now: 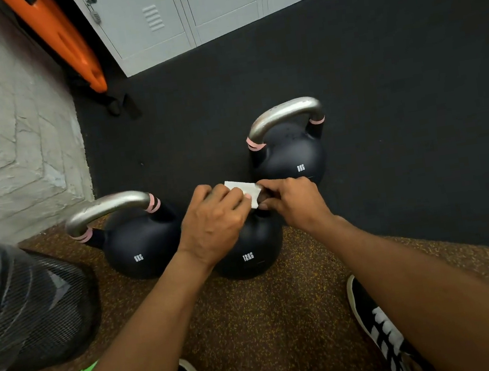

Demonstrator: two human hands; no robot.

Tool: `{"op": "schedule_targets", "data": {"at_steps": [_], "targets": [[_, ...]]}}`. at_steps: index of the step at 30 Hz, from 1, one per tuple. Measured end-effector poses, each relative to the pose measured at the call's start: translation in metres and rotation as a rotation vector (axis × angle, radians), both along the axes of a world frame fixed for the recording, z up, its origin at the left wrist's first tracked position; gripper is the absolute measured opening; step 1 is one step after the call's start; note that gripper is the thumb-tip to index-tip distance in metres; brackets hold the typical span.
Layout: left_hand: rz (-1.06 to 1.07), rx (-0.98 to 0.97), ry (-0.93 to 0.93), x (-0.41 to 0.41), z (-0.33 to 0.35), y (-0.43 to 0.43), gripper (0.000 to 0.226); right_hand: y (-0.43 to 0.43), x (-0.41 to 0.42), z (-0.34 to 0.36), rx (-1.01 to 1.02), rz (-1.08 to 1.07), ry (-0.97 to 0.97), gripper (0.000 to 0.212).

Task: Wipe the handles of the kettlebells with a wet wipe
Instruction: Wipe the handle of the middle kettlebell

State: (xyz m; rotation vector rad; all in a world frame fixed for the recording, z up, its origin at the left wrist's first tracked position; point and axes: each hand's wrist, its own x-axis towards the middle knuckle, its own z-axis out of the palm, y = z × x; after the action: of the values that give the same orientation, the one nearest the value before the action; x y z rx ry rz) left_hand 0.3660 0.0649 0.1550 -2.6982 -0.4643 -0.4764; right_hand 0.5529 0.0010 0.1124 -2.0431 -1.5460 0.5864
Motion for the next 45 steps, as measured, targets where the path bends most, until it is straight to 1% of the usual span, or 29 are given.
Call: {"op": "schedule_targets", "data": {"at_steps": [5, 8, 10, 12, 15, 17, 19, 23, 27, 29, 32, 36, 41, 45], "targets": [[0.042, -0.043, 0.005, 0.013, -0.002, -0.001, 0.015, 0.0, 0.002, 0.0, 0.0, 0.019, -0.007, 0.042], [0.092, -0.109, -0.047, 0.001, 0.002, 0.004, 0.016, 0.001, 0.003, -0.004, -0.01, 0.01, -0.001, 0.042], [0.129, -0.232, -0.074, -0.003, 0.007, 0.01, 0.02, 0.001, 0.004, -0.005, -0.018, 0.0, 0.024, 0.042], [0.173, -0.403, -0.084, 0.001, 0.015, 0.018, 0.024, 0.001, 0.005, -0.005, -0.032, -0.015, 0.068, 0.042], [0.274, -0.629, -0.05, 0.014, 0.03, 0.033, 0.022, 0.001, 0.006, -0.006, -0.072, -0.037, 0.17, 0.045], [0.335, -0.721, 0.008, 0.02, 0.035, 0.042, 0.019, 0.001, 0.007, -0.007, -0.074, -0.048, 0.202, 0.046], [0.372, -0.789, 0.049, 0.021, 0.037, 0.047, 0.017, 0.001, 0.008, -0.008, -0.061, -0.05, 0.209, 0.043], [0.415, -0.968, 0.035, 0.019, 0.041, 0.053, 0.015, 0.001, 0.007, -0.011, -0.061, -0.037, 0.221, 0.031], [0.483, -1.245, 0.054, 0.012, 0.044, 0.068, 0.014, 0.0, 0.006, -0.013, -0.046, -0.038, 0.235, 0.03], [0.499, -1.336, 0.031, 0.01, 0.043, 0.071, 0.014, -0.001, 0.006, -0.014, -0.037, -0.044, 0.249, 0.03], [0.507, -1.369, -0.02, 0.013, 0.038, 0.072, 0.012, -0.002, 0.005, -0.015, -0.022, -0.077, 0.294, 0.033], [0.504, -1.461, -0.059, 0.02, 0.033, 0.07, 0.01, -0.003, 0.005, -0.017, -0.01, -0.091, 0.315, 0.037], [0.536, -1.482, -0.051, 0.009, 0.035, 0.077, 0.011, -0.002, 0.007, -0.016, -0.022, -0.066, 0.299, 0.034], [0.536, -1.484, -0.074, 0.021, 0.032, 0.075, 0.013, -0.003, 0.007, -0.016, -0.035, -0.061, 0.316, 0.037]]}}
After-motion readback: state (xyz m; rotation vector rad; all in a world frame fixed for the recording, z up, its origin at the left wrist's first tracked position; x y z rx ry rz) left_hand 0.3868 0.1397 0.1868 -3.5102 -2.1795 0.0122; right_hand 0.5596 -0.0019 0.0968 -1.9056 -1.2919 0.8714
